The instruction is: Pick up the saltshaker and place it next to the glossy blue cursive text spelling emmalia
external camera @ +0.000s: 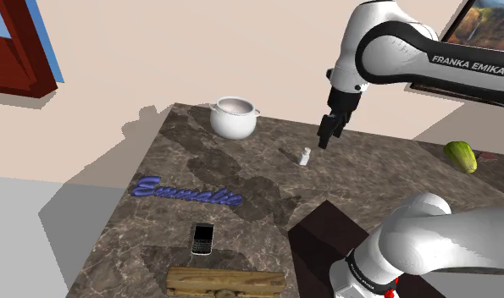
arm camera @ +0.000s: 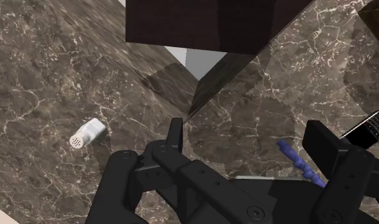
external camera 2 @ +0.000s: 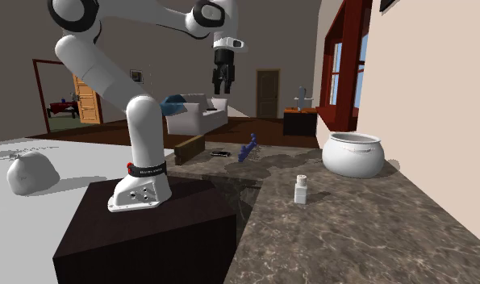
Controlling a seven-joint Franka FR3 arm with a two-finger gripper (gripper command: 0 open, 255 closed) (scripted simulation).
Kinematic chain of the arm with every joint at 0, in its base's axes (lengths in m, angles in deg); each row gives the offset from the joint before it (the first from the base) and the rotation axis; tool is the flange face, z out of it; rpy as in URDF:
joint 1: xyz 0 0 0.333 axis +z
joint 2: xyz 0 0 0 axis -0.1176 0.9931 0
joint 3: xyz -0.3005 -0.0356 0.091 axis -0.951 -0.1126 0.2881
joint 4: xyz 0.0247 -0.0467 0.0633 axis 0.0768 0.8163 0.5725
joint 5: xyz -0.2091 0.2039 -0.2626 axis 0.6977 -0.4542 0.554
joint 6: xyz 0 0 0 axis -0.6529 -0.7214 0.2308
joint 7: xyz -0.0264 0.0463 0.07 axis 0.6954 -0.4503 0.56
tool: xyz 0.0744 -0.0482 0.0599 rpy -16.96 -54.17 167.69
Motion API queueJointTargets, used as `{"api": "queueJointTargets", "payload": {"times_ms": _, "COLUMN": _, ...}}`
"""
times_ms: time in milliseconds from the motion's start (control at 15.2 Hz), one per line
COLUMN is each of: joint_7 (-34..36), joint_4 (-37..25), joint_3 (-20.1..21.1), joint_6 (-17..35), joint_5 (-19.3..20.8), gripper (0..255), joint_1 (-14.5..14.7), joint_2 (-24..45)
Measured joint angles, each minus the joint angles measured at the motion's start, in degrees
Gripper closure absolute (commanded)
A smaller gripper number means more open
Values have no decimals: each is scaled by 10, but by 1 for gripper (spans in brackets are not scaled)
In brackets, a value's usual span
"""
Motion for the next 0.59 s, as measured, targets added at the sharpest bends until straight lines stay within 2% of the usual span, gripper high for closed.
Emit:
{"api": "queueJointTargets", "payload": {"times_ms": 264, "joint_7": -19, "joint_4": 14, "joint_3": -19, "joint_6": 32, "joint_5": 12, "gripper": 0, "joint_1": -7, "joint_2": 13}}
{"api": "queueJointTargets", "payload": {"times_ms": 594, "joint_7": -70, "joint_4": 33, "joint_3": -71, "joint_6": 120, "joint_5": 42, "gripper": 0, "joint_1": -27, "joint_2": 70}}
